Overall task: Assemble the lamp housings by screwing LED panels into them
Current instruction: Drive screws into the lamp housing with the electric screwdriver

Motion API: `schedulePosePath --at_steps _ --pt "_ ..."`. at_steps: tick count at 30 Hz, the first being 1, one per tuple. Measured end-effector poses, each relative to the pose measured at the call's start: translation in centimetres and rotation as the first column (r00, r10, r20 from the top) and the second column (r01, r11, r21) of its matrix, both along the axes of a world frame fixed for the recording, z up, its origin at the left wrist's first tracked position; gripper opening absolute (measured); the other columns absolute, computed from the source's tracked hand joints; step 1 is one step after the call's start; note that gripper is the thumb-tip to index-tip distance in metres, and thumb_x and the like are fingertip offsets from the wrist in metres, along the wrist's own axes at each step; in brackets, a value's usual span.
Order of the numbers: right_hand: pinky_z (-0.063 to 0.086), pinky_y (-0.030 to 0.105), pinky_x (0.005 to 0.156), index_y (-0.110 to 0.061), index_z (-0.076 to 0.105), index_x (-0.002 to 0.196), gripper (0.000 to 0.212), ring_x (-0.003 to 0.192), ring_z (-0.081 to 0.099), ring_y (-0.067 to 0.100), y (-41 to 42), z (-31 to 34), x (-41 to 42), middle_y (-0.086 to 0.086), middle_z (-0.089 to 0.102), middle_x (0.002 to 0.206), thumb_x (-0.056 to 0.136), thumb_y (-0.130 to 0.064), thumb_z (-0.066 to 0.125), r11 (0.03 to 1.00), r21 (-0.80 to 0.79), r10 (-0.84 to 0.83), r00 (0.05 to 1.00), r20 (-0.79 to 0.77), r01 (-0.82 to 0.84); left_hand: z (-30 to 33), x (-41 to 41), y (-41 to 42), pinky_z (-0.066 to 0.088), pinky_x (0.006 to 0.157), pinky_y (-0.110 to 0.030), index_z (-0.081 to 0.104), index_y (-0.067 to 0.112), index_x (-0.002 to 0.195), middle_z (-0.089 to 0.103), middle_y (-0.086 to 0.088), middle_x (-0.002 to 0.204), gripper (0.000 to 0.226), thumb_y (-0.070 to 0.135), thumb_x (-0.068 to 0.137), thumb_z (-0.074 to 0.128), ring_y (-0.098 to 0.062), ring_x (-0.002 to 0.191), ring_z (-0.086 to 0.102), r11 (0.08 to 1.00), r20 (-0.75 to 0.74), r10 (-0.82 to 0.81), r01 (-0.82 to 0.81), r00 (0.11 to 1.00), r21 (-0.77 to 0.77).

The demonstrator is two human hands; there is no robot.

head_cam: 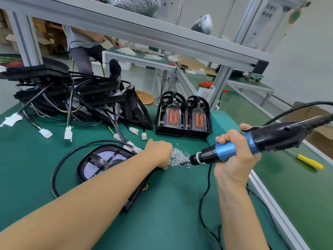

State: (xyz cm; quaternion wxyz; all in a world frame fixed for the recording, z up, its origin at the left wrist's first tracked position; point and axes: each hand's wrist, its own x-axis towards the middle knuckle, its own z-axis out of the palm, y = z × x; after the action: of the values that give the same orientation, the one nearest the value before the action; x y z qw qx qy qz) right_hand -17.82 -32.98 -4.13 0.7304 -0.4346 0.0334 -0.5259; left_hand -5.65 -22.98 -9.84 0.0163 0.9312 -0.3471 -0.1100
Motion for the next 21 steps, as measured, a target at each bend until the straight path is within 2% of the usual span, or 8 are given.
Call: schedulePosePath --at_steps 3,6,10,11,13,15,17,21 --pt "0.049 0.027 0.059 -0.013 0.052 0.090 0.025 0.047 0.049 0.016 -0.2 -0.1 -0.3 -0.001 0.049 0.052 0.070 0.001 0.058 1.000 -0.005 -0.005 1.000 -0.016 0.005 -0.1 -0.3 -0.4 0.033 0.087 -0.036 0.062 0.021 0.081 0.069 0.000 0.097 0.013 0.023 0.077 0.074 -0.024 0.094 0.061 1.000 0.042 -0.018 0.018 0.999 0.006" --pt "0.049 0.027 0.059 -0.013 0.052 0.090 0.025 0.048 0.050 0.016 -0.2 -0.2 -0.5 -0.001 0.049 0.053 0.071 0.001 0.058 1.000 -0.012 0.002 1.000 -0.025 -0.002 -0.4 -0.6 -0.5 0.032 0.081 -0.033 0.051 0.020 0.071 0.066 -0.002 0.090 0.019 0.010 0.081 0.064 -0.025 0.085 0.058 0.999 0.125 -0.035 0.033 0.992 0.017" --pt "0.049 0.028 0.059 -0.013 0.053 0.090 0.024 0.049 0.049 0.017 -0.2 0.0 -0.7 0.002 0.047 0.056 0.070 0.001 0.059 1.000 0.008 0.017 1.000 -0.021 -0.016 -0.3 -1.2 -0.3 0.031 0.070 -0.031 0.033 0.016 0.060 0.041 -0.001 0.063 0.033 -0.001 0.083 0.050 -0.033 0.076 0.055 0.998 0.146 -0.063 0.059 0.987 0.029" --pt "0.048 0.027 0.059 -0.013 0.053 0.089 0.025 0.049 0.049 0.017 -0.1 0.1 -0.9 0.002 0.047 0.056 0.070 0.001 0.058 1.000 0.017 0.022 1.000 -0.014 -0.022 0.1 -1.5 -0.1 0.032 0.068 -0.031 0.033 0.014 0.060 0.038 -0.002 0.062 0.031 -0.002 0.084 0.047 -0.037 0.075 0.053 0.998 0.126 -0.062 0.065 0.990 -0.014" --pt "0.048 0.027 0.060 -0.013 0.052 0.090 0.025 0.048 0.049 0.016 -0.1 0.4 -1.2 0.000 0.047 0.055 0.070 0.001 0.057 0.999 0.025 0.029 1.000 0.002 -0.029 1.2 -1.7 0.5 0.040 0.064 -0.031 0.048 0.007 0.065 0.050 -0.005 0.065 0.020 0.001 0.085 0.047 -0.031 0.070 0.052 0.962 0.002 -0.033 0.032 0.999 -0.270" --pt "0.047 0.027 0.061 -0.014 0.051 0.091 0.025 0.049 0.048 0.015 0.0 0.8 -1.6 -0.002 0.048 0.053 0.071 0.000 0.055 0.998 0.038 0.042 0.999 0.016 -0.043 2.8 -2.1 2.1 0.047 0.063 -0.026 0.066 0.007 0.075 0.064 0.000 0.067 0.012 0.006 0.084 0.058 -0.015 0.065 0.060 0.814 -0.215 -0.026 -0.104 0.976 -0.571" --pt "0.047 0.026 0.061 -0.014 0.050 0.091 0.025 0.049 0.046 0.013 0.3 1.4 -1.9 -0.004 0.047 0.053 0.070 -0.001 0.054 0.993 0.082 0.082 0.995 0.050 -0.086 4.1 -2.9 4.5 0.047 0.058 -0.019 0.069 0.009 0.074 0.068 -0.001 0.063 0.007 0.005 0.079 0.068 -0.008 0.057 0.059 0.604 -0.412 -0.115 -0.265 0.904 -0.751" --pt "0.046 0.023 0.059 -0.015 0.051 0.089 0.021 0.048 0.046 0.010 1.6 2.5 -2.0 -0.005 0.047 0.054 0.070 -0.005 0.054 0.958 0.170 0.208 0.969 0.133 -0.229 3.9 -4.9 9.9 0.046 0.054 -0.014 0.072 0.011 0.071 0.067 -0.007 0.065 0.013 -0.001 0.075 0.074 -0.010 0.056 0.058 0.367 -0.598 -0.251 -0.497 0.761 -0.786"
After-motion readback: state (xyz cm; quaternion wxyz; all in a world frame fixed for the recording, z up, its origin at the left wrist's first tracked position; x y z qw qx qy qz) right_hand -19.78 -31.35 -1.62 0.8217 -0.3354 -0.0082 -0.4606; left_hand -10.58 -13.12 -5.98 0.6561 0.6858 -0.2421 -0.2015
